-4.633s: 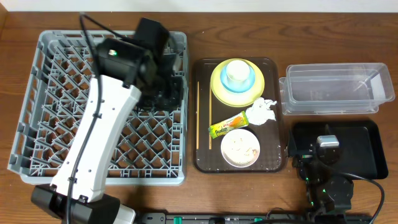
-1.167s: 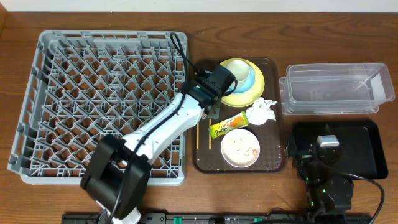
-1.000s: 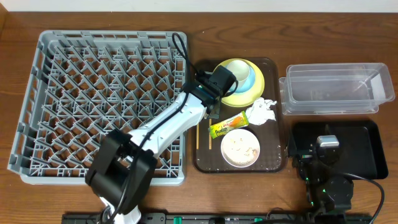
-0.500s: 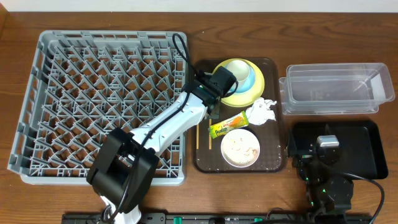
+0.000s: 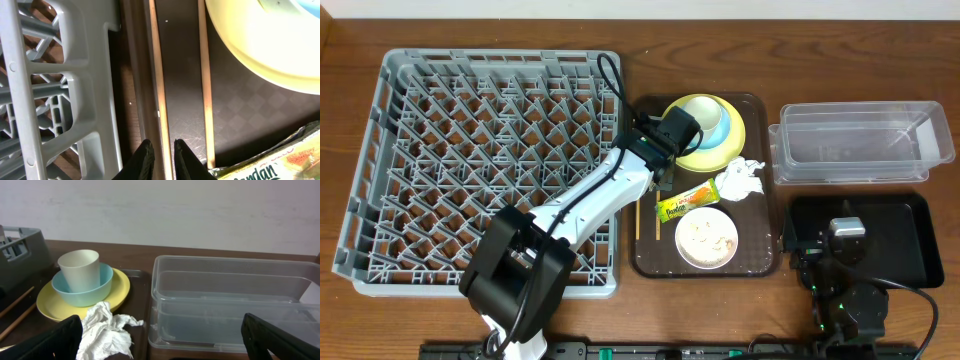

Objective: Sort waste into correct bins and load items into the dishwasher rack
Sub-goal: 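Lower the left gripper and grasp the wooden chopsticks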

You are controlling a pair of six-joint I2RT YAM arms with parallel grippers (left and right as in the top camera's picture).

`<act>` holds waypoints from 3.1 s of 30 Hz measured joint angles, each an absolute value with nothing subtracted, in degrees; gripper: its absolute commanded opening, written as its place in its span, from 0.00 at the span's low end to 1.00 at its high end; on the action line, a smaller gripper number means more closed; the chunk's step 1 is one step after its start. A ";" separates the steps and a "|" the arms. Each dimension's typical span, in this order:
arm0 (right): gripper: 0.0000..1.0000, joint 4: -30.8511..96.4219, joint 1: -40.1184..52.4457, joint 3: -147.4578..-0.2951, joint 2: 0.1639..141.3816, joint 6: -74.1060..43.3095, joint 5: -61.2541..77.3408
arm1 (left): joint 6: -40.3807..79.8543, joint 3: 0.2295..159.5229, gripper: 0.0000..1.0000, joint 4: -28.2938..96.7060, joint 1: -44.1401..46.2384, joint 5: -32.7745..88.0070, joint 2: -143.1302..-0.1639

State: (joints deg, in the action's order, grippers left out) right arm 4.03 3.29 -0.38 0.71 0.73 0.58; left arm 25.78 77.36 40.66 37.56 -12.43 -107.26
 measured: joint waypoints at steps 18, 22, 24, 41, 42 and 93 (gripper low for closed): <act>0.99 4.05 3.29 -0.38 0.71 0.73 0.58 | 25.78 77.36 0.19 39.24 37.56 -12.43 -108.75; 0.99 4.03 3.29 -0.38 0.71 0.73 0.58 | 25.71 77.36 0.25 38.41 37.56 -12.40 -110.63; 0.99 4.03 3.29 -0.38 0.71 0.71 0.58 | 25.76 77.34 0.28 38.26 37.56 -12.43 -111.07; 0.99 4.03 3.29 -0.38 0.71 0.73 0.58 | 25.74 77.34 0.30 35.40 37.56 -15.03 -114.98; 0.99 4.03 3.29 -0.38 0.71 0.73 0.58 | 25.74 77.32 0.30 35.33 37.56 -15.59 -115.61; 0.99 4.03 3.29 -0.38 0.71 0.73 0.58 | 26.09 77.56 0.08 31.38 37.23 -8.23 -117.49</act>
State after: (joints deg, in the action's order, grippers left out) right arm 4.03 3.29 -0.38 0.71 0.73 0.58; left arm 26.09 77.56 31.38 37.23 -8.23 -117.49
